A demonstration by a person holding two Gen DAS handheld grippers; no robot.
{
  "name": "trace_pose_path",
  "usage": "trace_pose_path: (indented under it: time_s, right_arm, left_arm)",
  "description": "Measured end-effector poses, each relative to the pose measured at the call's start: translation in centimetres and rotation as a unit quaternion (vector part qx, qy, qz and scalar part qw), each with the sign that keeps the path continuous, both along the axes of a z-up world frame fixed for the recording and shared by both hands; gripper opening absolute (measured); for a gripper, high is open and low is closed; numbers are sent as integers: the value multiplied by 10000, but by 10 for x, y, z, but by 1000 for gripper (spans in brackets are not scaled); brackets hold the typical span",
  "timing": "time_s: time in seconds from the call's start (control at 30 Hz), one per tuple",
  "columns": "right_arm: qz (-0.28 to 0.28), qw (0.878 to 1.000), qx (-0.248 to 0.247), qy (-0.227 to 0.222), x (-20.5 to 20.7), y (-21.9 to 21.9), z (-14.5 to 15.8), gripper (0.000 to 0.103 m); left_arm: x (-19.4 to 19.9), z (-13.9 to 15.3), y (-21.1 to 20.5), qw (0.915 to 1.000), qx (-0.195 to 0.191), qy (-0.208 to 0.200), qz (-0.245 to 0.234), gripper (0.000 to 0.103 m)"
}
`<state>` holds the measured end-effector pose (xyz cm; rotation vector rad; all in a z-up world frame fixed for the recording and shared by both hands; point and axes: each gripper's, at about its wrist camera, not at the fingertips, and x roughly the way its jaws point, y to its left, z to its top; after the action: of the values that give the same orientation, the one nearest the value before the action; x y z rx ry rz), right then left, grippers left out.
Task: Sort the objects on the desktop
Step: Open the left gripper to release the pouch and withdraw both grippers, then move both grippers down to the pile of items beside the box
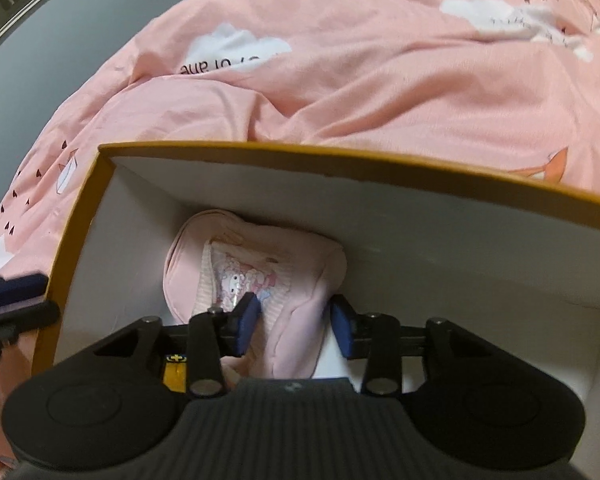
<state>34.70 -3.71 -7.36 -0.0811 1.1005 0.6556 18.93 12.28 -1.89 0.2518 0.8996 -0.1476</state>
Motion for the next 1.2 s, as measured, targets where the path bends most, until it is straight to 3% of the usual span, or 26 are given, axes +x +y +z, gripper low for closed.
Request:
trace_pose_path:
  time_s: [0.27,0.37,0.6,0.9,1.1,1.2]
  right_arm:
    - [308,9936,-48,-1082,-46,-19,48,60]
    - [392,9874,184,-1524,-74,-29,67,61]
    - [650,9762,635,-1970,-134,-47,95,61]
    - [809,9686,828,-2199,-203,-69,99,62]
    - [793,9775,886,-1742,-238,-87,80,59]
    - [836,9812,714,-1583,-255,-90,66,55]
  left_arm:
    - [-25,37,-6,9990,-116,-415,76,17]
    - [-38,47,-12,9981,-117,-589,145,18]
    - [-75,69,-25,9957,-237,-884,163,21]
    - [-124,57,-45,9927,-982,-641,300,23]
    - [-146,24,-48,9878,-1404,34,676,23]
    - [-160,9,-54,9867,-1415,280,747,23]
